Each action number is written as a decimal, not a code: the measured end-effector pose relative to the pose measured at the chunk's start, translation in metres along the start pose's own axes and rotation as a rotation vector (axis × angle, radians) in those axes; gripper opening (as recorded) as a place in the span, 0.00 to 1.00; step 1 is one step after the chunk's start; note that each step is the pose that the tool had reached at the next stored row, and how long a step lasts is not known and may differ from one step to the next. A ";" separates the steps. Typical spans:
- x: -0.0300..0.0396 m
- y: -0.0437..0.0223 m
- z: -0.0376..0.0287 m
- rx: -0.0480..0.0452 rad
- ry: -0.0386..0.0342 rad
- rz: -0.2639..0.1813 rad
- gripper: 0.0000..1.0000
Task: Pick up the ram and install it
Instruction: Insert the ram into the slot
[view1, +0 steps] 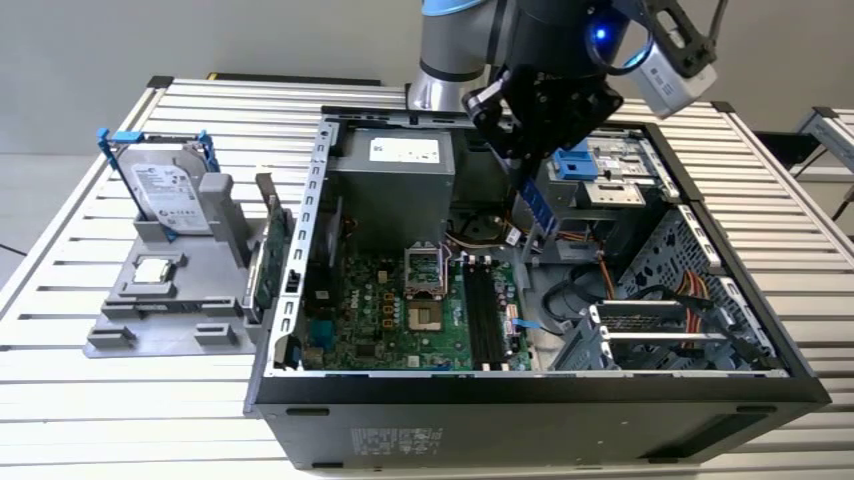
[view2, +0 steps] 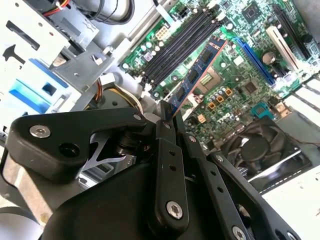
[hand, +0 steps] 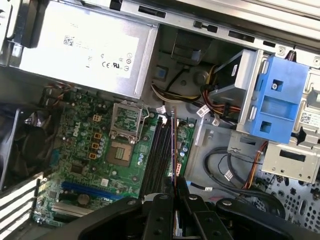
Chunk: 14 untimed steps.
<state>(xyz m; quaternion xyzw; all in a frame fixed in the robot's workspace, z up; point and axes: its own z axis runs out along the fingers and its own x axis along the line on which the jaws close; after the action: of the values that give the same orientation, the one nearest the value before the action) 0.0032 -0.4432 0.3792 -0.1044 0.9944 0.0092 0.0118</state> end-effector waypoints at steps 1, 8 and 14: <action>-0.0001 0.0000 0.0000 0.0002 -0.0001 0.008 0.00; -0.0005 -0.0001 0.0000 0.0016 -0.0009 0.061 0.00; -0.0008 -0.0002 0.0000 0.0027 -0.0016 0.106 0.00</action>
<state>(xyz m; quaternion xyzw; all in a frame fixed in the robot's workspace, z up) 0.0041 -0.4432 0.3792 -0.0515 0.9986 0.0085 0.0122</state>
